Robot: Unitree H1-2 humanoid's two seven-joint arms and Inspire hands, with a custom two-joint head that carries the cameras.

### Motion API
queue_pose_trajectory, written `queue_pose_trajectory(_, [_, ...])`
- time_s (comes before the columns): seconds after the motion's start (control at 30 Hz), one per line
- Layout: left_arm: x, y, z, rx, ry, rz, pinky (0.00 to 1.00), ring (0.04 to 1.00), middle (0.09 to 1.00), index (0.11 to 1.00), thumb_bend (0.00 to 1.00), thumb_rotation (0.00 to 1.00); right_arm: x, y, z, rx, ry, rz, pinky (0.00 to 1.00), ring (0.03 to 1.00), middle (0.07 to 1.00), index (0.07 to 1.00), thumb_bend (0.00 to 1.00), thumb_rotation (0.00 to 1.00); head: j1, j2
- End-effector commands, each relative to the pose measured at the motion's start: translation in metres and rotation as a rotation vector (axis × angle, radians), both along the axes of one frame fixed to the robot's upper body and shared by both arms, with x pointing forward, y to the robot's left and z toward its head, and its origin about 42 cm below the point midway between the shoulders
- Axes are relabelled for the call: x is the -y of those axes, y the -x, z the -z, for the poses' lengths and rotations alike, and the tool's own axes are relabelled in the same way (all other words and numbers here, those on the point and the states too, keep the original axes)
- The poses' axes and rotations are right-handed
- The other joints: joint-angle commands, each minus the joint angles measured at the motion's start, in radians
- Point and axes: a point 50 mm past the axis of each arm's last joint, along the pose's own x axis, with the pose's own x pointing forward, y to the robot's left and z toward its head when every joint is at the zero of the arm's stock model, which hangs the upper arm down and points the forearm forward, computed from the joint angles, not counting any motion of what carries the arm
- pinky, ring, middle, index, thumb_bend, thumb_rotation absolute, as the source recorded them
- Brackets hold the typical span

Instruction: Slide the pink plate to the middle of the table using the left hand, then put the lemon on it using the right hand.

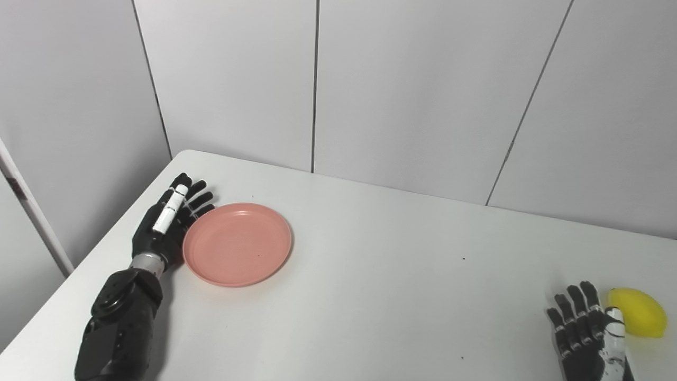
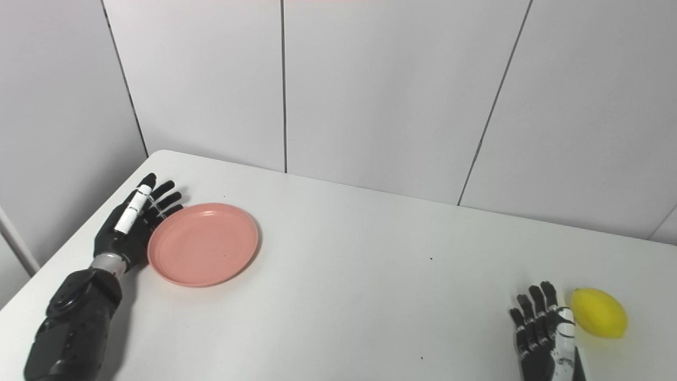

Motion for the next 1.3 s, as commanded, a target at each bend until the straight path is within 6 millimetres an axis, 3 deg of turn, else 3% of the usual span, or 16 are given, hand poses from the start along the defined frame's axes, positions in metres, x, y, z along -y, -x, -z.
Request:
queue_pose_trajectory(0.0, [0.005,0.003,0.001,-0.031,-0.011,-0.006,0.72,0.757,0.809,0.895,0.52,0.52,-0.004,0.022,0.031,-0.104,-0.034,-0.002,1.00,0.990,1.000,1.000,0.67,0.92,0.000,0.000])
queue_pose_trajectory(0.33, [0.041,0.010,0.013,-0.048,0.028,-0.063,0.73,0.738,0.758,0.879,0.55,0.50,-0.005,0.021,0.031,-0.107,-0.037,-0.009,1.00,0.992,1.000,1.000,0.66,0.93,-0.002,0.001])
queue_pose_trajectory(0.6, [0.056,0.010,0.012,-0.036,0.006,-0.104,0.73,0.735,0.739,0.876,0.55,0.50,-0.006,0.021,0.030,-0.104,-0.042,-0.011,1.00,0.988,1.000,1.000,0.65,0.92,-0.005,0.007])
queue_pose_trajectory(1.1, [0.082,0.018,0.004,-0.070,0.047,-0.104,0.87,0.857,0.860,0.906,0.51,0.63,-0.008,0.020,0.031,-0.115,-0.044,-0.004,1.00,0.981,1.000,1.000,0.67,0.89,-0.009,0.008])
queue_pose_trajectory(1.27, [0.090,0.021,-0.001,-0.086,0.044,-0.094,0.88,0.847,0.853,0.899,0.51,0.63,-0.009,0.020,0.032,-0.114,-0.045,-0.013,1.00,0.985,1.000,1.000,0.67,0.90,-0.013,0.010])
